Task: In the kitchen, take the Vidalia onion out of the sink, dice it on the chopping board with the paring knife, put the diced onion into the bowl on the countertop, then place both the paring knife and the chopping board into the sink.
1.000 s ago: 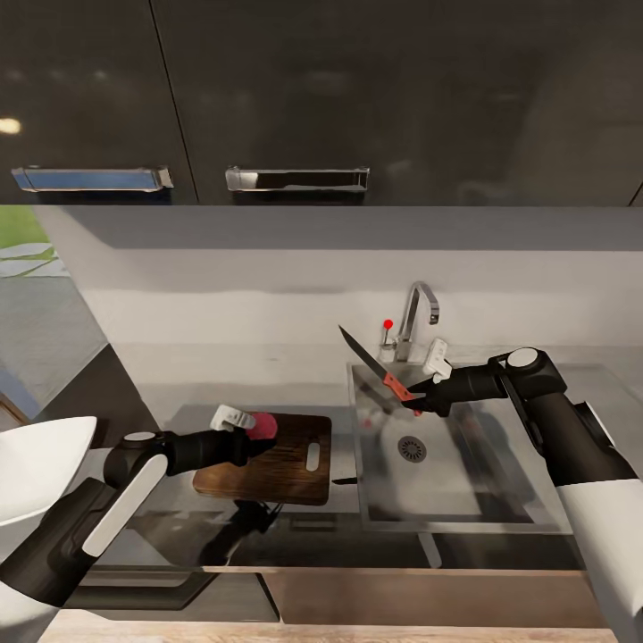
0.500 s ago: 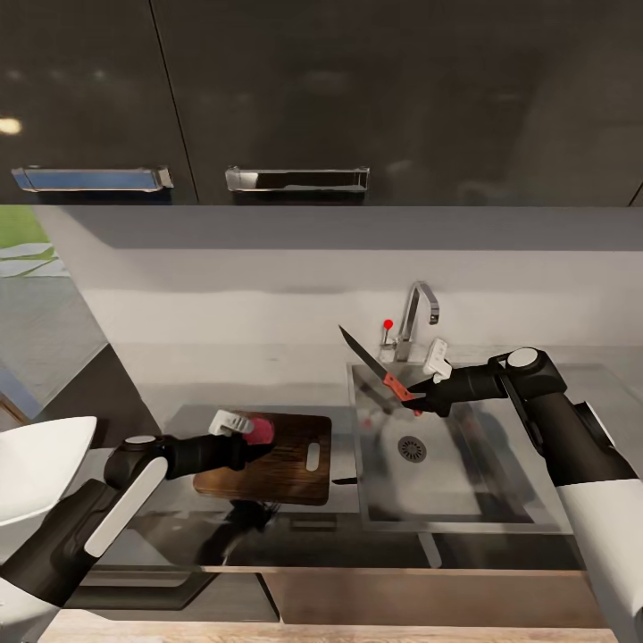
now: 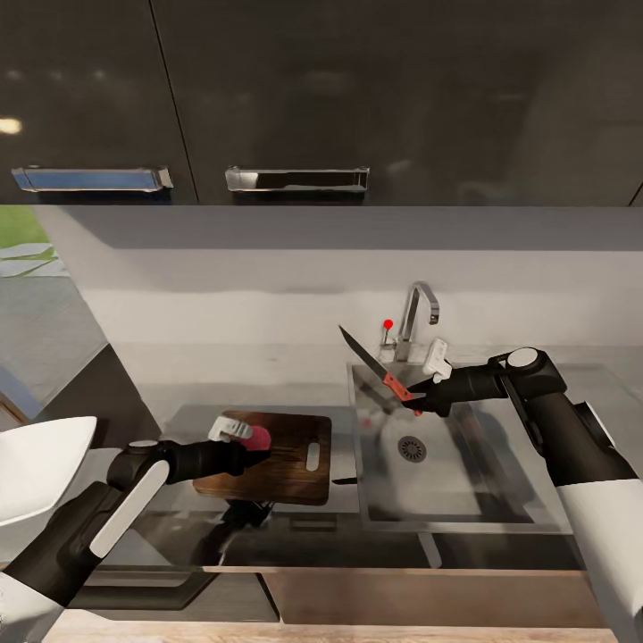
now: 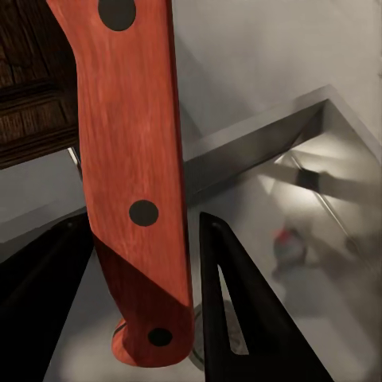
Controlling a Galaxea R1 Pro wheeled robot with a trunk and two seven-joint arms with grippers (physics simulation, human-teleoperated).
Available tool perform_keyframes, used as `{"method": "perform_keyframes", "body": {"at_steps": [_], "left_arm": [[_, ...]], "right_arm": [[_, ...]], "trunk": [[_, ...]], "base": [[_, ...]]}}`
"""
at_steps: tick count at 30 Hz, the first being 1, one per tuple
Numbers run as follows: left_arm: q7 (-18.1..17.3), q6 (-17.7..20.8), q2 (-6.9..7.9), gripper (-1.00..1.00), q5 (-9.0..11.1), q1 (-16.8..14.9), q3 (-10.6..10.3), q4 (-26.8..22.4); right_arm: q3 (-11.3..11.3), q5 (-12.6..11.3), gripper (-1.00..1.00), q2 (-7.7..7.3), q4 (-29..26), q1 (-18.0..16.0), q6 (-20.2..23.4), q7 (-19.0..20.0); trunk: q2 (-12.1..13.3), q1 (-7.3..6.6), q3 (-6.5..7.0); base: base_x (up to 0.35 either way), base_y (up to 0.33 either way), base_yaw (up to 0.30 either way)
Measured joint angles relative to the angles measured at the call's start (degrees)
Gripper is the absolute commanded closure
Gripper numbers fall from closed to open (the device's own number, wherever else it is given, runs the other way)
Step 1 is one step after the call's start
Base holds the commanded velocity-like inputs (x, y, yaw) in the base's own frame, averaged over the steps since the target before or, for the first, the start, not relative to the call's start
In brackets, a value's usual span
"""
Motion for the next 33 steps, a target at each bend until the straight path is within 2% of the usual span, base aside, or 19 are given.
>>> {"method": "perform_keyframes", "body": {"at_steps": [10, 14, 17, 26, 28, 33], "left_arm": [[0.0, -0.2, -0.99, 1.00, 0.1, 0.0, 0.2, 0.8], [0.1, -0.1, -2.78, 1.00, 0.1, -0.5, 0.2, 1.8], [0.1, -0.2, -3.34, 1.00, 0.1, -0.6, 0.2, 2.2], [0.3, -0.2, -3.49, 1.00, 0.0, -0.7, 0.2, 3.5], [3.2, 0.1, -3.51, 1.00, 2.0, -1.3, 0.2, 4.8], [4.6, 0.1, -3.54, 1.00, 2.1, -1.5, 0.2, 4.6]], "right_arm": [[0.0, 0.0, 1.00, 0.00, 0.0, 0.0, 0.0, 0.0], [0.0, 0.0, 1.00, 0.00, 0.0, 0.0, 0.0, 0.0], [0.0, 0.0, 1.00, 0.00, 0.0, 0.0, 0.0, 0.0], [0.0, 0.0, 1.00, 0.00, 0.0, 0.0, 0.0, 0.0], [0.0, 0.0, 1.00, 0.00, 0.0, 0.0, 0.0, 0.0], [0.0, 0.0, 1.00, 0.00, 0.0, 0.0, 0.0, 0.0]], "trunk": [[0.0, 0.00, 0.00], [0.0, 0.00, 0.00], [0.0, 0.00, 0.00], [0.0, 0.00, 0.00], [0.0, -0.02, 0.01], [0.0, -0.01, -0.01]], "base": [[0.000, 0.000, 0.000], [0.000, 0.000, 0.000], [0.000, 0.000, 0.000], [0.000, 0.000, 0.000], [0.000, 0.000, 0.000], [0.000, 0.000, 0.000]]}}
